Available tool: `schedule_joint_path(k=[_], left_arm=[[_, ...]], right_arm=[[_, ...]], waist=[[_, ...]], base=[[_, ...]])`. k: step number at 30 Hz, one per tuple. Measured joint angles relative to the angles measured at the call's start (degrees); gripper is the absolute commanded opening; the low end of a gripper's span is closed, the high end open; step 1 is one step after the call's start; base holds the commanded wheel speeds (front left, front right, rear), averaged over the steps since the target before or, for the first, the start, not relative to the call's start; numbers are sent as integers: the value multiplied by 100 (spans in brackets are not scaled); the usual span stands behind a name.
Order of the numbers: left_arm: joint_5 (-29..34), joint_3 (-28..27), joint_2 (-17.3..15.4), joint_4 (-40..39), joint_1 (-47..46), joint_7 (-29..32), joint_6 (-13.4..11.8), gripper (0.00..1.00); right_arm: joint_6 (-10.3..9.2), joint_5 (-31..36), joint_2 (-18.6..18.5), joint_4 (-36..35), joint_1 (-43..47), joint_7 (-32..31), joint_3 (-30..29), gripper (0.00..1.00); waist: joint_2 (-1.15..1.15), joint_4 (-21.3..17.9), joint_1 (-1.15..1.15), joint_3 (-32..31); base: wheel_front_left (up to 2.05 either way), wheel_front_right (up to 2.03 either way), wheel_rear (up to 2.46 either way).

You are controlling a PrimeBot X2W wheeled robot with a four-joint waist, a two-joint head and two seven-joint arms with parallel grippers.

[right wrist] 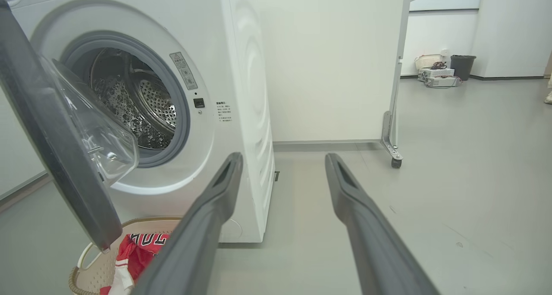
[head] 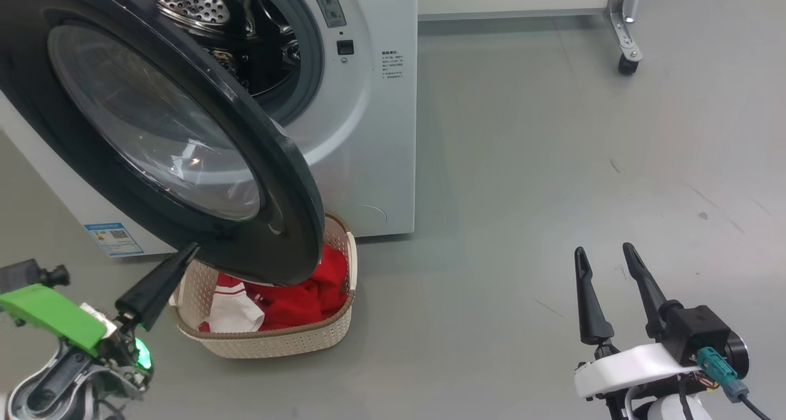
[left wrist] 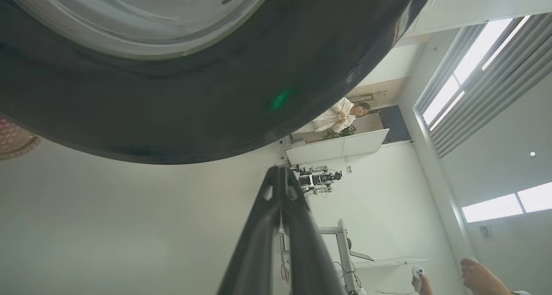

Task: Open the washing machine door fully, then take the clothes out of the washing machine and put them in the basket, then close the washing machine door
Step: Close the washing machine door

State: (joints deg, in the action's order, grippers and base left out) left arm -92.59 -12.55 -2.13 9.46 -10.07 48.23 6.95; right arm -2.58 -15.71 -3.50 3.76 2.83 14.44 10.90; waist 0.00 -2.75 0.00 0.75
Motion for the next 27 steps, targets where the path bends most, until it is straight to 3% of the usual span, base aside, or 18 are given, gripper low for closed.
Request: schedule_joint_path(k=[12, 20, 27], left_arm=[[1838, 81, -343, -1603, 673, -1270, 0, 0], [3393, 872, -889, -2339, 1038, -2364, 0, 0], [4575, 1418, -1189, -2140, 1490, -3601, 0, 0]], right_arm=[[144, 80, 25, -130, 82, 0, -35, 100], [199, 122, 32, -153, 91, 0, -41, 100], [219, 132, 45, -157, 91, 0, -37, 100]], waist=[[0, 223, 0, -68], [0, 242, 0, -51], [0, 250, 0, -23]], base=[[0, 0, 0], [0, 0, 0], [0, 0, 0]])
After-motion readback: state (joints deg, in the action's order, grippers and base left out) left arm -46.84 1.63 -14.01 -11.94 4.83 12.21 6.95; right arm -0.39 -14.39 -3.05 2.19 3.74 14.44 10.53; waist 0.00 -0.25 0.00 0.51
